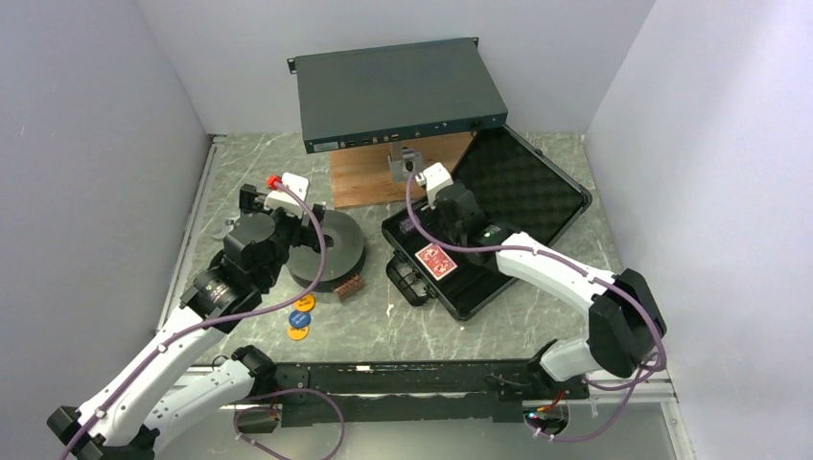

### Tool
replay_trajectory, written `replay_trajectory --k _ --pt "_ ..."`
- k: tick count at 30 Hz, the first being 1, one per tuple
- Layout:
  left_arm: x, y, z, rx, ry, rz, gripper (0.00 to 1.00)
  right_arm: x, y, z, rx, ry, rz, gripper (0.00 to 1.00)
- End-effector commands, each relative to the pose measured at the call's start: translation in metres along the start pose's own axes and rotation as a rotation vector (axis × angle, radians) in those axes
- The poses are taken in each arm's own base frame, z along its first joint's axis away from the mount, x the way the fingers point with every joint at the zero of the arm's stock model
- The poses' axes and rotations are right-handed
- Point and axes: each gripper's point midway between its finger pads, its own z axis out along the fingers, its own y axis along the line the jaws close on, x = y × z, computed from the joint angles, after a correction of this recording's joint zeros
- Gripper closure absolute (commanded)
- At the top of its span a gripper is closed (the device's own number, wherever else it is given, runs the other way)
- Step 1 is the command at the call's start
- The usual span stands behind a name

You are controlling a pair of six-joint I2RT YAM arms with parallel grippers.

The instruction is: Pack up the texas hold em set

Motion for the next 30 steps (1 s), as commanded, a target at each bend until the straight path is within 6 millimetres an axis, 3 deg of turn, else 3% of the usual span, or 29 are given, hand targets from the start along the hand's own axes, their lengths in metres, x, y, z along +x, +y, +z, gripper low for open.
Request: replay_trajectory --k 1,11,18,30 --pt "-0.01 0.007 -0.001 -0.036 -0.043 -0.037 0.0 -0.031 -0.024 0.016 -0.014 -0.124 0.045 0.65" --pt "-0.007 0.005 0.002 -0.037 -0.031 -0.021 0.0 -0.02 -0.02 0.047 -0.192 -0.126 -0.041 0.63" --pt "-0.006 0.002 0.004 -0.027 -0.027 -0.014 0.0 -0.019 -0.028 0.066 -0.208 -0.129 -0.016 0.63" --pt "-0.005 0.001 0.005 -0.022 -0.025 -0.011 0.0 0.003 -0.037 0.097 -0.168 -0.092 -0.01 0.65"
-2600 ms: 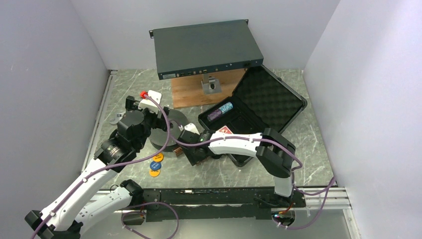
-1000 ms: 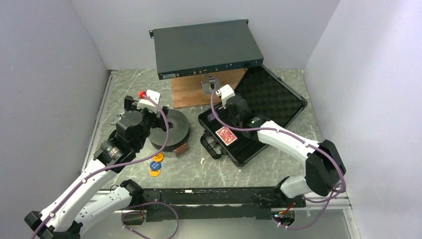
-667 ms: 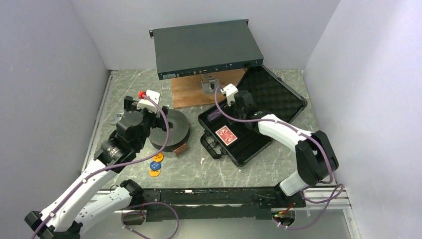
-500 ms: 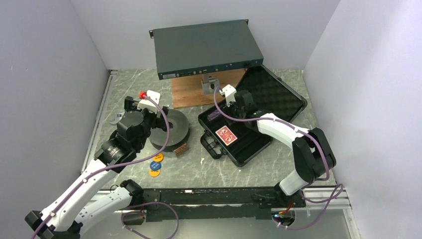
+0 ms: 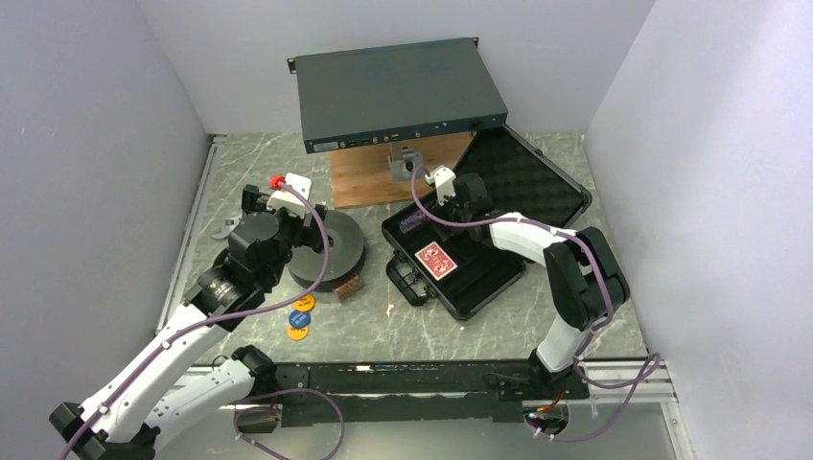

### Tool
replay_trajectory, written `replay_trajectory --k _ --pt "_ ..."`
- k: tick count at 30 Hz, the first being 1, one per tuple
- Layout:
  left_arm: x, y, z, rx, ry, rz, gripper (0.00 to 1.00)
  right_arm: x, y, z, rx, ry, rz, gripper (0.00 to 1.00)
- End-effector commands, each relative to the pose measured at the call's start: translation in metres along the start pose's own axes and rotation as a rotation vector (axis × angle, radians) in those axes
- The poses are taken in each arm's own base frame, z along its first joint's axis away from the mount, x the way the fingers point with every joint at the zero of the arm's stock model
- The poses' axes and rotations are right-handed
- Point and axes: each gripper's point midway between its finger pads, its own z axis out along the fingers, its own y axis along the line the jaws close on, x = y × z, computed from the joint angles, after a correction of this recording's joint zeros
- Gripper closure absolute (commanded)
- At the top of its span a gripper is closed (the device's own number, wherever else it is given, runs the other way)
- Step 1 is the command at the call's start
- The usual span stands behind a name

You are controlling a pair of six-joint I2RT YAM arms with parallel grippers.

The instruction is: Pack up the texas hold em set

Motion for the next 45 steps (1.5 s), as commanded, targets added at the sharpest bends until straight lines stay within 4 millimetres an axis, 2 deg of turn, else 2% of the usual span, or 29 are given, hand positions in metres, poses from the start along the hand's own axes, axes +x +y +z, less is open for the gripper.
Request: replay_trajectory --k 1,10,15,17,19,21,26,28,30,31,32,34,38,45 --pt "-0.01 0.001 0.001 -0.007 -0.042 -0.019 0.0 -0.059 -0.019 0.0 0.053 -0.194 -0.016 0.65" --pt "-0.008 -0.003 0.005 0.003 -0.023 -0.006 0.0 -0.059 -0.031 0.009 0.098 -0.196 -0.045 0.65" --pt "-0.01 0.0 0.002 -0.004 -0.041 -0.012 0.0 -0.051 -0.033 0.012 0.106 -0.171 -0.063 0.6" --pt "-0.009 0.0 0.002 -0.004 -0.041 -0.011 0.0 -0.049 -0.033 0.014 0.104 -0.162 -0.062 0.55" --pt "-0.009 -0.001 0.003 -0.002 -0.036 -0.009 0.0 -0.044 -0.036 0.016 0.126 -0.138 -0.054 0.44" --pt "-0.009 -0.002 0.004 0.002 -0.035 -0.008 0.0 -0.041 -0.038 0.018 0.133 -0.124 -0.05 0.38" --pt "-0.009 -0.003 0.003 0.005 -0.036 -0.009 0.0 -0.04 -0.041 0.018 0.156 -0.12 -0.042 0.34" --pt "-0.009 -0.003 0.003 0.007 -0.037 -0.01 0.0 -0.039 -0.043 0.019 0.165 -0.114 -0.036 0.3" --pt "-0.01 -0.002 0.003 0.005 -0.038 -0.01 0.0 -0.041 -0.045 0.018 0.179 -0.113 -0.028 0.2" --pt "-0.01 -0.002 0.003 0.006 -0.039 -0.01 0.0 -0.042 -0.046 0.018 0.183 -0.113 -0.025 0.08" --pt "-0.01 -0.002 0.003 0.006 -0.038 -0.01 0.0 -0.042 -0.046 0.017 0.185 -0.113 -0.024 0.02" --pt "-0.009 -0.003 0.003 0.006 -0.036 -0.008 0.0 -0.044 -0.047 0.017 0.186 -0.112 -0.018 0.0" --pt "-0.009 -0.003 0.003 0.009 -0.035 -0.008 0.0 -0.054 -0.047 0.006 0.199 -0.14 -0.001 0.0" --pt "-0.009 -0.004 0.004 0.013 -0.033 -0.009 0.0 -0.078 -0.036 -0.025 0.221 -0.224 0.032 0.0"
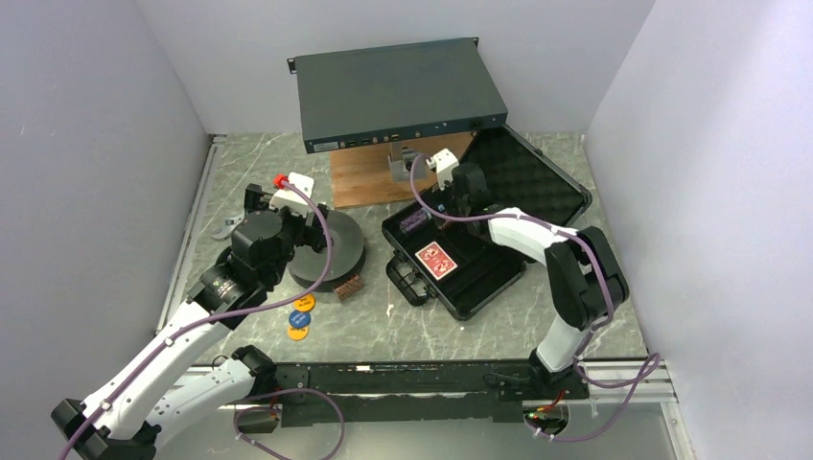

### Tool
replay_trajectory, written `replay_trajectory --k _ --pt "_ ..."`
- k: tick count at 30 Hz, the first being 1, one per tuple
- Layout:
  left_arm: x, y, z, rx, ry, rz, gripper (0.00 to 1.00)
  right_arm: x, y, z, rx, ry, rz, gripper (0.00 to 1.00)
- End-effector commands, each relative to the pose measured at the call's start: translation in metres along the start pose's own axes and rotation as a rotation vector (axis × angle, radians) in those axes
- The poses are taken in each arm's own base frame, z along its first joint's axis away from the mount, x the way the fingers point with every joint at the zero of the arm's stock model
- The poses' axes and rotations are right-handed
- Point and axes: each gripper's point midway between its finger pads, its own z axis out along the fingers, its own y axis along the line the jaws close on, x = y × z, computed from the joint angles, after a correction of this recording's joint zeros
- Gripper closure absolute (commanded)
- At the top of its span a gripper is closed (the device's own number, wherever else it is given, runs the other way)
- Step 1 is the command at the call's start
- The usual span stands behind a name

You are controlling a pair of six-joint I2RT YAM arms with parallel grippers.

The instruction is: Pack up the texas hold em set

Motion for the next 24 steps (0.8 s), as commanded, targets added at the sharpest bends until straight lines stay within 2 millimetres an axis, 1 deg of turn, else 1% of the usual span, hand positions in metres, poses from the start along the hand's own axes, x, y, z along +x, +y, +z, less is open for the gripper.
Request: replay_trajectory --k 1,3,5,6,8,13,16,18,20,24 --pt "-0.011 -0.002 0.001 0.01 -0.04 -0.013 0.0 -0.05 -0.006 -0.031 0.056 -0.152 0.057 0.0" --pt "-0.011 -0.001 0.0 0.009 -0.04 -0.013 0.0 -0.051 -0.004 -0.04 0.065 -0.168 0.083 0.0" --pt "-0.011 -0.001 0.0 0.006 -0.043 -0.013 0.0 -0.052 -0.006 -0.05 0.094 -0.184 0.142 0.01" --pt "-0.011 0.0 0.0 0.005 -0.043 -0.013 0.0 -0.049 -0.006 -0.053 0.098 -0.18 0.168 0.01" --pt "-0.011 0.0 0.0 0.005 -0.044 -0.013 0.0 -0.051 -0.005 -0.063 0.093 -0.197 0.198 0.01" --pt "-0.012 0.0 0.0 0.006 -0.044 -0.012 0.0 -0.055 0.0 -0.084 0.081 -0.21 0.222 0.01" --pt "-0.013 0.002 -0.001 -0.005 -0.049 -0.017 0.0 -0.06 0.01 -0.096 0.06 -0.218 0.217 0.01" --pt "-0.015 0.003 -0.003 -0.005 -0.061 -0.026 0.0 -0.063 0.019 -0.103 0.04 -0.221 0.206 0.01" --pt "-0.017 0.004 -0.005 -0.002 -0.08 -0.03 0.0 -0.069 0.035 -0.11 0.001 -0.233 0.188 0.01" --pt "-0.019 0.008 -0.008 -0.012 -0.095 -0.032 0.0 -0.079 0.077 -0.126 -0.127 -0.263 0.142 0.01"
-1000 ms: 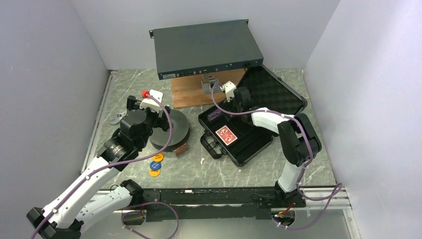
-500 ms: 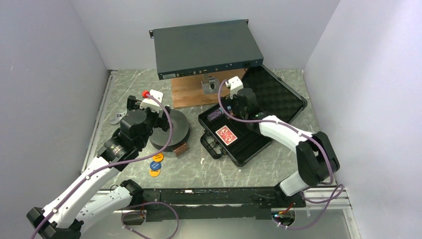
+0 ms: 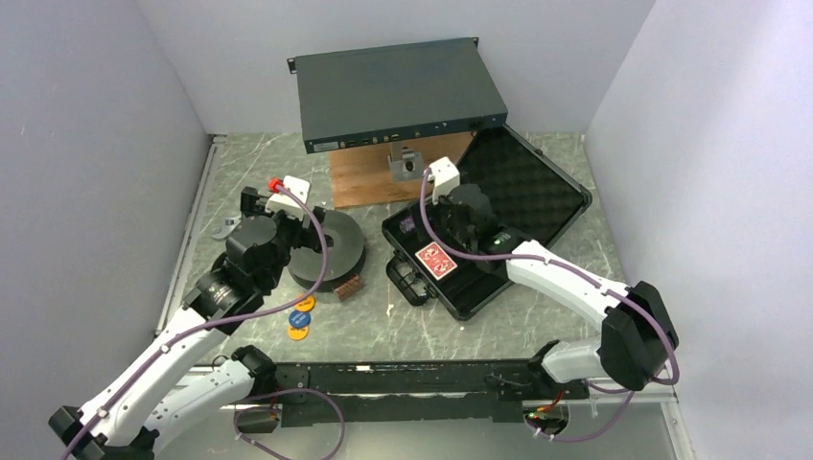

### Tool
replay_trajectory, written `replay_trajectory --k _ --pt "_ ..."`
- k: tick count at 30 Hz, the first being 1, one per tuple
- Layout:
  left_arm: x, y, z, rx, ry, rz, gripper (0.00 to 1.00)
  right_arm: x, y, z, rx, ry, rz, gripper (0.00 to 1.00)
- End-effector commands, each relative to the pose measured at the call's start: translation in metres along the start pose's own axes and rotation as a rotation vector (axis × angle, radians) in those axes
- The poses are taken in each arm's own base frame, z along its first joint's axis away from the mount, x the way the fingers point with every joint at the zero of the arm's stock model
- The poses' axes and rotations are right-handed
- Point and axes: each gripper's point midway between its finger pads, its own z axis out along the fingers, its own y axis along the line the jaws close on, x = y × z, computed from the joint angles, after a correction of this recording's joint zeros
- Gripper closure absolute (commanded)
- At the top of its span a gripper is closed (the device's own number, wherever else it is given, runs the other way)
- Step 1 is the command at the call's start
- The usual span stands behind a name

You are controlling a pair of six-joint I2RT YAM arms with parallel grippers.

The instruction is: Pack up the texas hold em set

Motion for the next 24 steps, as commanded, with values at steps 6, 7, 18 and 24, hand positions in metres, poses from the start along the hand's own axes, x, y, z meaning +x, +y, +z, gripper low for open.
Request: replay_trajectory --k 6,7,18,24 --pt "-0.019 0.01 -0.007 -0.026 -0.068 -0.025 0.0 -0.018 0.085 -0.036 -0.225 -0.052 -0.025 0.0" --pt "-0.02 0.011 -0.008 -0.03 -0.068 -0.027 0.0 -0.019 0.093 -0.039 -0.244 -0.059 -0.031 0.0" --pt "-0.022 0.023 -0.014 -0.077 -0.083 -0.031 0.0 -0.028 0.154 -0.059 -0.323 -0.024 0.103 0.0" --pt "-0.021 0.025 -0.014 -0.089 -0.08 -0.031 0.0 -0.021 0.175 -0.055 -0.345 0.034 0.242 0.0"
